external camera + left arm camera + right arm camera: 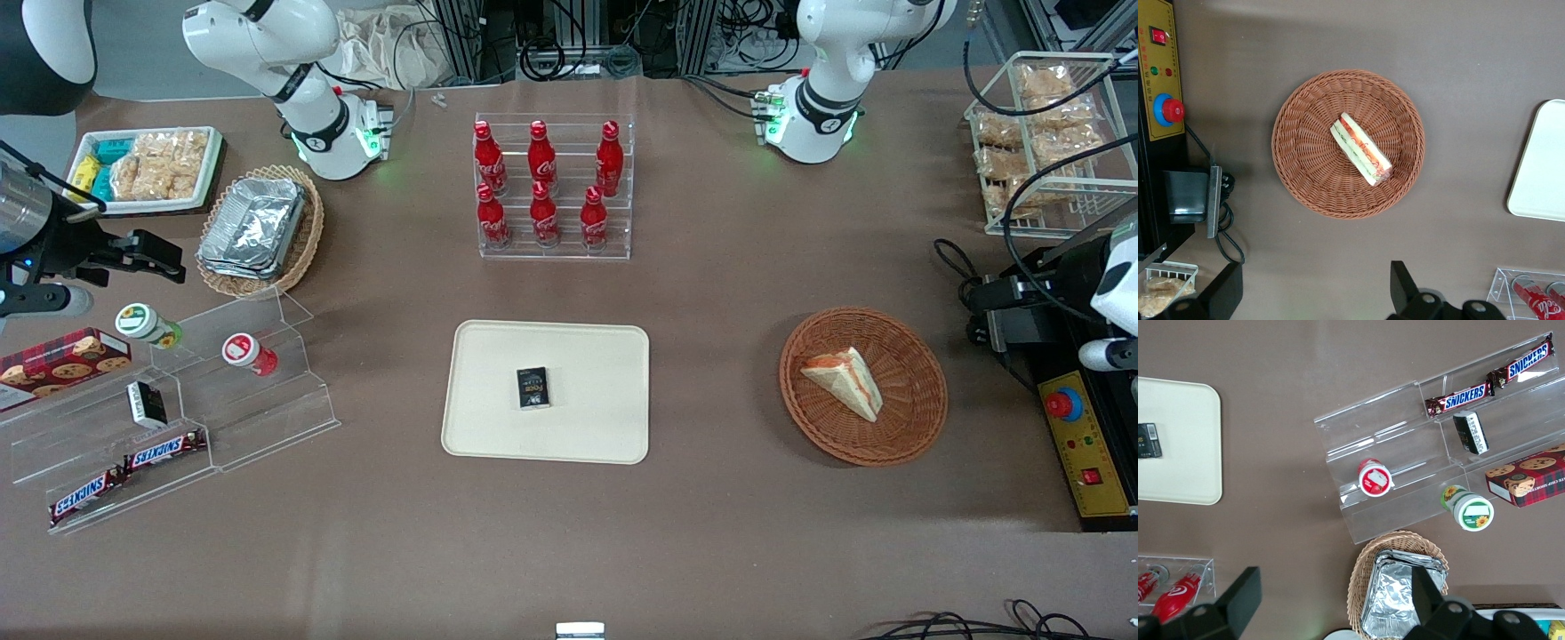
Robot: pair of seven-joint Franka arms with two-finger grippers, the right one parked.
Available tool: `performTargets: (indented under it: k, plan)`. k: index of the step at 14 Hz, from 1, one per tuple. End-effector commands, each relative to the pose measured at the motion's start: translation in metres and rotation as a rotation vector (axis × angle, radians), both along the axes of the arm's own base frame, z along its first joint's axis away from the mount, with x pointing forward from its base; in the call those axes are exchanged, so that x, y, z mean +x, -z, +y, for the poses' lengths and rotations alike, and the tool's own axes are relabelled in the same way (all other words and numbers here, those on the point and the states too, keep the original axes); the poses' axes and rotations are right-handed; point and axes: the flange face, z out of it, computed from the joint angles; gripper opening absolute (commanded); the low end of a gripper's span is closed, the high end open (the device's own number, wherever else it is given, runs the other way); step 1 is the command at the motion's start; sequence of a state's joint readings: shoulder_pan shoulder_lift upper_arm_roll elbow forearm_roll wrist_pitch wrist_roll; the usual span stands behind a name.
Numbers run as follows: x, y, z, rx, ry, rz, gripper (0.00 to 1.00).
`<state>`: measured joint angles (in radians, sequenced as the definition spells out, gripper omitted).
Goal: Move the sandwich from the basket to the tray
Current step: 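Move the left gripper down over the wrapped sandwich in the wicker basket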
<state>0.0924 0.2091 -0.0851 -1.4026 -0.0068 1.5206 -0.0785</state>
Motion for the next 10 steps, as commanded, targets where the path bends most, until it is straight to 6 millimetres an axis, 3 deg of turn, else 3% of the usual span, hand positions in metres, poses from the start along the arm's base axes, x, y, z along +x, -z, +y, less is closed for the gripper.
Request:
performTargets:
  k: [1, 3, 5, 8, 10]
  plan:
    - [0.003, -0.003, -0.004, 0.014, 0.029, 0.005, 0.99]
    - [0.005, 0.001, -0.004, 0.014, 0.026, 0.01, 0.99]
    - [0.008, 0.005, -0.019, -0.001, 0.042, 0.002, 0.99]
    - [0.006, 0.056, -0.025, -0.011, 0.035, 0.035, 0.99]
    - [0.005, 0.091, -0.029, -0.064, -0.062, 0.036, 0.99]
